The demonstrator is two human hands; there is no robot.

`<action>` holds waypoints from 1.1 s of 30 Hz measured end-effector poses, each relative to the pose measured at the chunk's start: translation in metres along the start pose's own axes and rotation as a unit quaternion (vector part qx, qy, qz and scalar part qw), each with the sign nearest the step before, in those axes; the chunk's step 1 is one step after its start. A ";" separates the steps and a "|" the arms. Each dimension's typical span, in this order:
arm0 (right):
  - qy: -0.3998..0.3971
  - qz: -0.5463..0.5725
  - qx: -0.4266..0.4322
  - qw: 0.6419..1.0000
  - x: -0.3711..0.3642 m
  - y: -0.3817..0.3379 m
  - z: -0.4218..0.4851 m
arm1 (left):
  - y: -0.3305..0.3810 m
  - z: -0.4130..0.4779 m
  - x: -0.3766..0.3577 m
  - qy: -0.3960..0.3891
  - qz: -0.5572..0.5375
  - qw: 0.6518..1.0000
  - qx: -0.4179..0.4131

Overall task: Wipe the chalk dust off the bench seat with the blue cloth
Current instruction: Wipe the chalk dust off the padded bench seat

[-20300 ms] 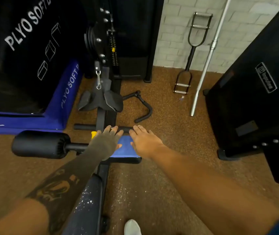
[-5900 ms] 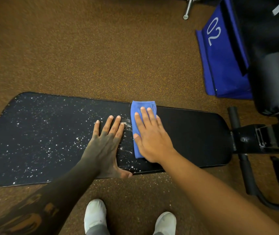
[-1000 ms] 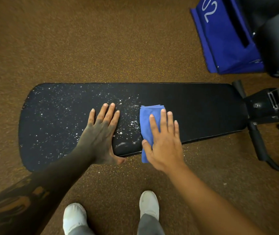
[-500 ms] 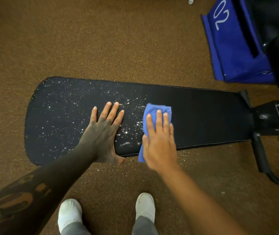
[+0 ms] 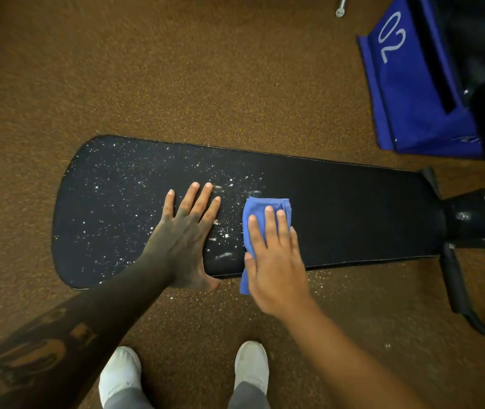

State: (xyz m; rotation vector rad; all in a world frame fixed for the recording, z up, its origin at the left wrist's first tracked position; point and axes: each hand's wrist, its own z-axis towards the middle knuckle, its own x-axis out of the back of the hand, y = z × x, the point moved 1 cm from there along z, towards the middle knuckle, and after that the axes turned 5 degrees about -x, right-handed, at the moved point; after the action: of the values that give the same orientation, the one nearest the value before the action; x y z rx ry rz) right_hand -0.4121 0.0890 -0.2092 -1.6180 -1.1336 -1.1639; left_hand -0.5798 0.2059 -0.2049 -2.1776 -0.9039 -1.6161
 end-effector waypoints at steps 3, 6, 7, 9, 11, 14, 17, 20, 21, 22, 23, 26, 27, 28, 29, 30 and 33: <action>0.016 0.002 -0.020 1.000 0.005 0.005 0.034 | -0.002 -0.002 0.001 -0.003 -0.001 1.000 0.001; 0.026 0.013 -0.079 0.996 0.014 0.003 0.078 | -0.008 -0.006 0.000 -0.003 -0.001 1.000 0.004; 0.031 0.013 -0.089 0.996 0.015 0.001 0.084 | -0.009 -0.007 -0.001 -0.002 -0.001 1.000 0.004; 0.034 0.014 -0.081 0.996 0.014 -0.003 0.074 | -0.012 -0.010 -0.003 -0.004 -0.004 1.000 0.006; 0.025 0.013 -0.047 0.998 0.009 -0.010 0.047 | -0.012 -0.010 -0.004 0.003 -0.005 1.000 0.009; 0.004 0.008 -0.016 1.000 0.003 -0.011 0.025 | -0.012 -0.010 -0.004 0.001 -0.009 1.000 0.012; 0.014 0.016 -0.047 0.999 0.007 -0.008 0.050 | -0.012 -0.010 -0.002 0.001 -0.005 1.000 0.012; 0.032 0.025 -0.083 0.996 0.006 -0.019 0.051 | -0.012 -0.011 -0.004 0.000 0.000 1.000 0.012; 0.026 0.023 -0.064 0.997 0.005 -0.021 0.046 | -0.012 -0.011 -0.004 0.001 0.000 1.000 0.012; 0.015 0.016 -0.033 0.999 0.005 -0.021 0.040 | -0.012 -0.011 -0.004 0.004 -0.001 1.000 0.012; 0.001 0.011 -0.003 1.000 0.006 -0.020 0.035 | -0.012 -0.011 -0.004 0.004 -0.001 1.000 0.011; -0.013 0.040 0.046 0.998 0.016 -0.010 0.036 | -0.013 -0.011 -0.005 -0.003 -0.003 1.000 0.011; -0.007 0.065 0.047 0.997 0.022 -0.008 0.042 | -0.013 -0.011 -0.005 -0.002 -0.003 1.000 0.012; 0.015 0.092 0.041 0.995 0.028 -0.006 0.048 | -0.012 -0.010 -0.004 -0.001 -0.001 1.000 0.012; 0.056 0.114 0.025 0.992 0.033 -0.004 0.056 | -0.013 -0.010 -0.004 -0.001 0.000 1.000 0.013; 0.106 0.123 0.001 0.987 0.037 0.001 0.067 | -0.012 -0.009 -0.003 -0.003 0.000 1.000 0.013; 0.123 0.072 -0.065 0.988 0.041 0.010 0.092 | -0.012 -0.009 -0.003 -0.004 -0.002 1.000 0.011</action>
State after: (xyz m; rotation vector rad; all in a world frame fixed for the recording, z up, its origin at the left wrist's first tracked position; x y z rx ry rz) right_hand -0.3750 0.1819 -0.1926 -1.5735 -0.7847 -1.3217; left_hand -0.5946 0.2087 -0.2060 -2.1712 -0.9243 -1.5934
